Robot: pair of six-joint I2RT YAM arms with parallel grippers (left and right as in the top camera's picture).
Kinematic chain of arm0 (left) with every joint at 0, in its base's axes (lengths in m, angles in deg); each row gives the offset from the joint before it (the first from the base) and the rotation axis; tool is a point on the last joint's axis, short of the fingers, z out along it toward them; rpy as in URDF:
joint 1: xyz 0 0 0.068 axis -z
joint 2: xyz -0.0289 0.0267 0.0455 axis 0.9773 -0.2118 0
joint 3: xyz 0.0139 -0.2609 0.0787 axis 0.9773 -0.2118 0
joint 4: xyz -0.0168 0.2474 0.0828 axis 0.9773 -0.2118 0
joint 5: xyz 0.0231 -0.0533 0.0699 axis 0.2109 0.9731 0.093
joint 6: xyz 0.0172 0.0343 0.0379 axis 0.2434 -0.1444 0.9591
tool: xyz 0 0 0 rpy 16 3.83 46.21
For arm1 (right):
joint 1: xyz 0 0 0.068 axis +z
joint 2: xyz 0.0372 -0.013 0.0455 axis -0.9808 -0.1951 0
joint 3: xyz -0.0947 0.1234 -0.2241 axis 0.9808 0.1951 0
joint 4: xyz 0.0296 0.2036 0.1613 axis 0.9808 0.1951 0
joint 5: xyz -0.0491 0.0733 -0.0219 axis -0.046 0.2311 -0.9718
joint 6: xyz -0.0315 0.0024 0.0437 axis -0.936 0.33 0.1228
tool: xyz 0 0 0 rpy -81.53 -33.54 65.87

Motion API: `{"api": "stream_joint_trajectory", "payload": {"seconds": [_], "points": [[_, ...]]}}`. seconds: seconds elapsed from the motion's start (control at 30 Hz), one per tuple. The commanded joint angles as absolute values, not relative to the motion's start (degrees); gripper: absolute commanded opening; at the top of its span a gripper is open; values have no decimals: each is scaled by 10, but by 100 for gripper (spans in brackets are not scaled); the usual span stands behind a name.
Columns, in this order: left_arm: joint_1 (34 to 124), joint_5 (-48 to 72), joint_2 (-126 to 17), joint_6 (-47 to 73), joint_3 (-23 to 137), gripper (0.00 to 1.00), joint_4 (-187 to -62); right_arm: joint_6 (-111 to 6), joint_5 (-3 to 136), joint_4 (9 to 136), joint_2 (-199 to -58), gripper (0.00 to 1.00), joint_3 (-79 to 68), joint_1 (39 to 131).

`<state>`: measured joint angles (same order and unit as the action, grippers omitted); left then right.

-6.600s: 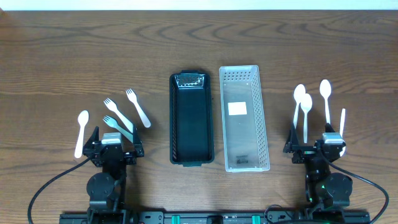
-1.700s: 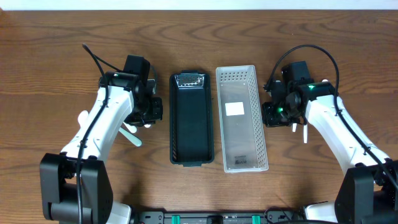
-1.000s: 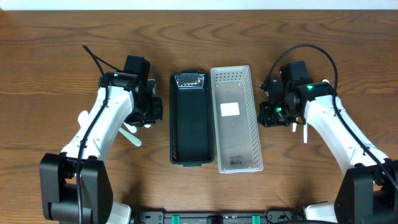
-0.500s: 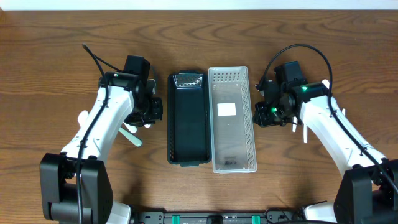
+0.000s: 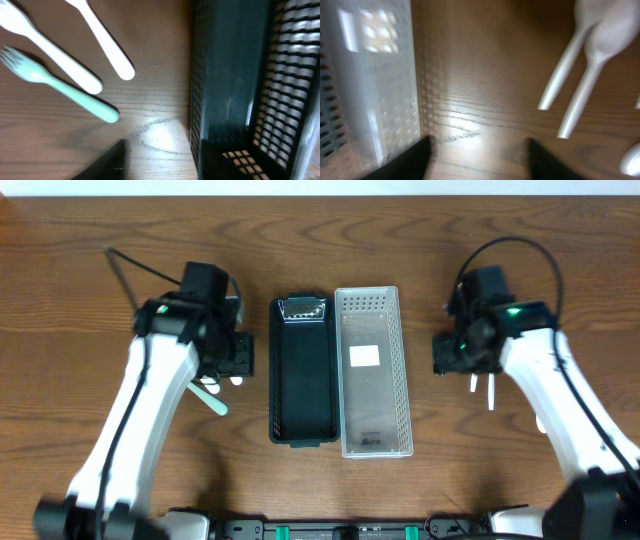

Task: Pack container
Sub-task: 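Move the right gripper over the white spoons on the right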

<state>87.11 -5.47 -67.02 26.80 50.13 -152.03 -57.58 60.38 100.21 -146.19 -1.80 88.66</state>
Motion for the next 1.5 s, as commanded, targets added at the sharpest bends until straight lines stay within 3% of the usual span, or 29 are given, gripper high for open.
{"api": "stream_joint_trajectory", "payload": {"seconds": [0.0, 0.07, 0.2, 0.47, 0.83, 1.47], "points": [[871, -87, -599, 272, 516, 81, -1548, -576, 566, 1022, -1409, 82, -75, 867], [871, -111, -566, 272, 516, 90, -1569, -558, 556, 1038, -1396, 82, -91, 852], [871, -137, -511, 272, 516, 93, -1600, -490, 473, 1077, -1395, 89, -94, 806], [871, -137, -473, 269, 516, 94, -1611, -563, 486, 1071, -1485, 95, -87, 720], [871, -137, -474, 266, 514, 95, -1618, -579, 490, 1022, -1630, 93, -87, 718], [871, -137, -474, 266, 514, 95, -1619, -578, 505, 970, -1741, 93, -87, 713]]}}
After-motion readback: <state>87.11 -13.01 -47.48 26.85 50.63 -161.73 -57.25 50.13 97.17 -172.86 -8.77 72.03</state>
